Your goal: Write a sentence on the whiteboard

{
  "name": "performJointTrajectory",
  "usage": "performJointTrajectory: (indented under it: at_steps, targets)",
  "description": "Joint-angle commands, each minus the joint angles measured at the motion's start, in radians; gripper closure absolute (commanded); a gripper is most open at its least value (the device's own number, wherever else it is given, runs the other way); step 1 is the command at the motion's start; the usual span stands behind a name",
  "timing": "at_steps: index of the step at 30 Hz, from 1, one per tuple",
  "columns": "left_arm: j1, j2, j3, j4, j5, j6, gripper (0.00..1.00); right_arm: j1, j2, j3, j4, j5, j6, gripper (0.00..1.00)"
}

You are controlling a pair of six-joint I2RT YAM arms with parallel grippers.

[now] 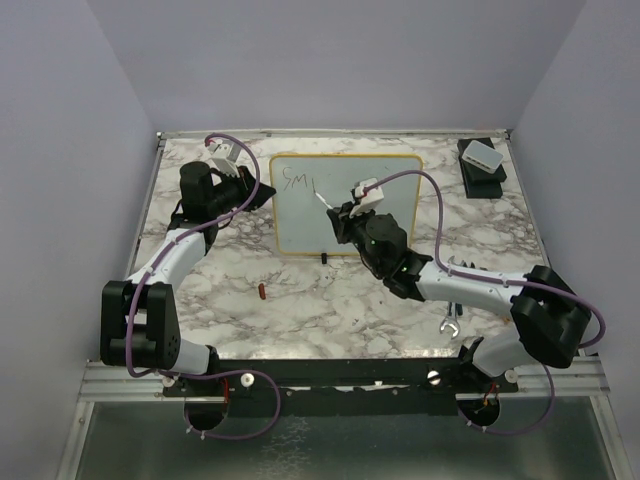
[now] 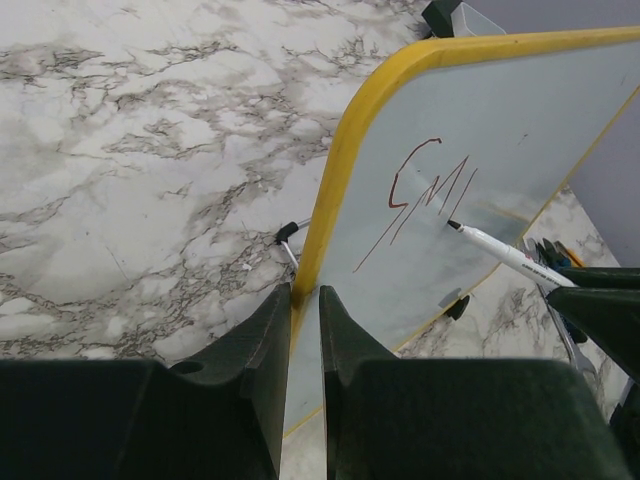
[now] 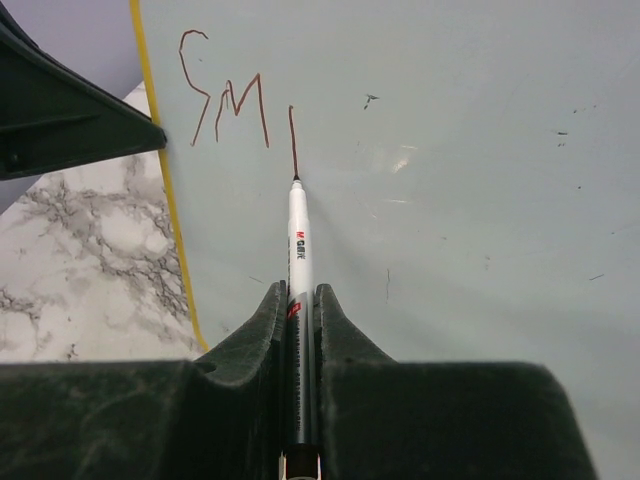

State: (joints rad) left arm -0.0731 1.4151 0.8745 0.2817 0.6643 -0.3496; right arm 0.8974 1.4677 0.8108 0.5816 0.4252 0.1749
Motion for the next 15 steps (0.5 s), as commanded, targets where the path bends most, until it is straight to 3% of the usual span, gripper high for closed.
performJointTrajectory:
  at_steps: [1,7,15]
  targets:
    - [0.000,-0.026,-0.011,-0.003,0.020,0.009,0.82,-0.006,-0.034,-0.011,-0.023,0.003,-0.014,0.99]
    - [0.000,-0.023,-0.011,-0.001,0.018,0.008,0.82,-0.006,-0.103,-0.022,0.017,-0.111,-0.054,0.99]
    - [0.001,-0.025,-0.013,-0.003,0.018,0.009,0.82,-0.006,-0.076,0.029,0.008,-0.034,-0.060,0.99]
